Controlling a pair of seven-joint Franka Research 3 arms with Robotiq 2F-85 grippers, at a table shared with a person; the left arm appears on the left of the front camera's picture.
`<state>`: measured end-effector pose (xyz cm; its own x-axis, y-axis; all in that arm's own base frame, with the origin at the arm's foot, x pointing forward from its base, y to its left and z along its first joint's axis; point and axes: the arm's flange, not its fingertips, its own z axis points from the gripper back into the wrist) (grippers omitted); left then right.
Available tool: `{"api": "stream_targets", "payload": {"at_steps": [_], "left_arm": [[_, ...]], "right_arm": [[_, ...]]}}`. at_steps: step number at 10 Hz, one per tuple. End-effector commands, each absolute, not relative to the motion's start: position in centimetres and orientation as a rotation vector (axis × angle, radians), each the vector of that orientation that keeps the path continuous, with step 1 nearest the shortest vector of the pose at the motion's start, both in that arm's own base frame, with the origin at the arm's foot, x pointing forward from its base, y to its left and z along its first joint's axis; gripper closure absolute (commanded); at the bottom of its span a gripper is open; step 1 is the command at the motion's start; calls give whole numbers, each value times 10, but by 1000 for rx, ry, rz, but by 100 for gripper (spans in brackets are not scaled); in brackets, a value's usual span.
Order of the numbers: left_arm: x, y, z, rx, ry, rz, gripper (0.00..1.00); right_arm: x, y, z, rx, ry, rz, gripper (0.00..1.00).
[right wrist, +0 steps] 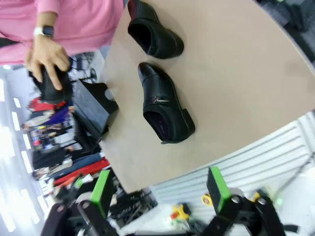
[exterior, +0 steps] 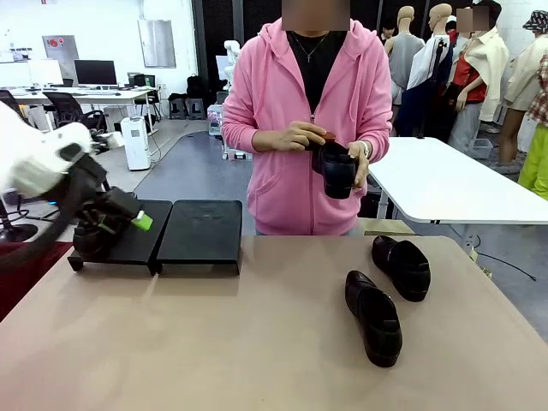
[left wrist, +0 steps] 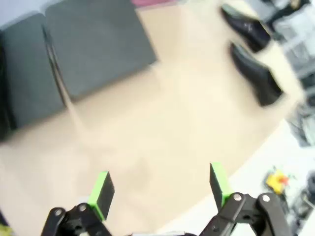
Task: Organize the shoes by placing them on the stand.
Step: Place the Shoe from the middle of the table onto the Shoes Stand.
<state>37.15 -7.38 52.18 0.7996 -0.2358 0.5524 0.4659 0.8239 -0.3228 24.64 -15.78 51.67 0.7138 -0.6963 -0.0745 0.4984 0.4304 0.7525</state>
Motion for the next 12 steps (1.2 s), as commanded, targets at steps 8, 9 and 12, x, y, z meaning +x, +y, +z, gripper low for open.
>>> {"api": "stream_targets", "payload": {"at_steps": [8,9,12], "left_arm": [[284,-13,542,-543,-260,-148,0],[284,-13,542,-543,-260,-148,0],[284,-13,542,-543,-260,-148,0]], "right_arm": [[246,-157,521,861,-263,-770,0],[246,-157,521,861,-263,-770,0],[246,-157,521,861,-263,-770,0]]}}
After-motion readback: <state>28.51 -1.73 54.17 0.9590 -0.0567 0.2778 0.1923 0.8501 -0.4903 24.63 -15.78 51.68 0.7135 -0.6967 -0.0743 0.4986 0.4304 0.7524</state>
